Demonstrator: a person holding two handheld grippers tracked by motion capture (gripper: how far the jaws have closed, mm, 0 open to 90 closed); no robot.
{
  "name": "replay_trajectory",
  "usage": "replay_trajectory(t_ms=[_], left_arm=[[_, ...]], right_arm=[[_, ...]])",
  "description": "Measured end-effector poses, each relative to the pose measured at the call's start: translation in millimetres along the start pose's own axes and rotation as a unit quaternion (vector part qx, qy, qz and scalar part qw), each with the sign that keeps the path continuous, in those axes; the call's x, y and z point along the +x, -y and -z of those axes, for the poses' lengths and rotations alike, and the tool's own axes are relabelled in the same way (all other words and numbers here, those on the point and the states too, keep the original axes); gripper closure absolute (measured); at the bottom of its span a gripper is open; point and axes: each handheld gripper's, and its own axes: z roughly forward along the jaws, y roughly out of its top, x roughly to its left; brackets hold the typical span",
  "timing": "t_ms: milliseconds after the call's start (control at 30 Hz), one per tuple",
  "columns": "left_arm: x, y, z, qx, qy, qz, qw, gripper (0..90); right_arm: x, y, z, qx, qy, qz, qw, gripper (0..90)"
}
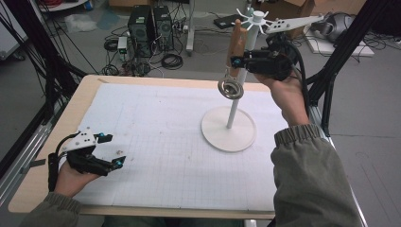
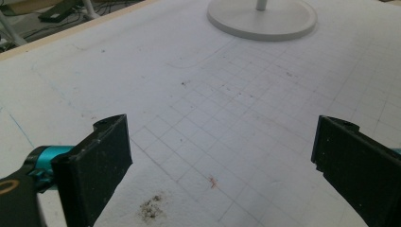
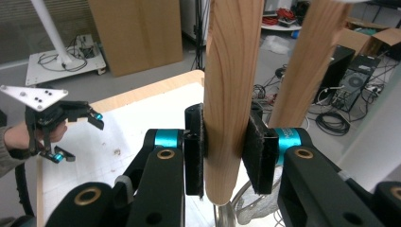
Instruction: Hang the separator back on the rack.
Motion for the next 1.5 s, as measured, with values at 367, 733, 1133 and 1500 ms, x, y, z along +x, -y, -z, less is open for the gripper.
replay_trajectory(t_ms=[367,733,1133,1500], left_arm=[[0.0,-0.1,0.3,0.003,-0.002,0.000,1.0000,6.0],[-0.6,-0.3,0.6,0.003,-0.001,-0.001,1.0000,6.0],[-2.1,0.1,0.0,0.003,0.001,-0.002,1.0000,6.0],[-1.1,-0.4,2.5,0.001,0.000,-0.001,1.0000,6.0]], right_arm=[[-4.4,-1.2,-1.8,0.000,0.013,-0.017,0.9998,72.3],[-8.1,1.0,-2.4,0.003,0.030,-0.033,0.9990,72.1],[-11.9,7.9,0.2,-0.002,0.046,-0.043,0.9980,71.4],[-8.0,14.4,12.9,-0.028,0.058,-0.037,0.9972,60.0]])
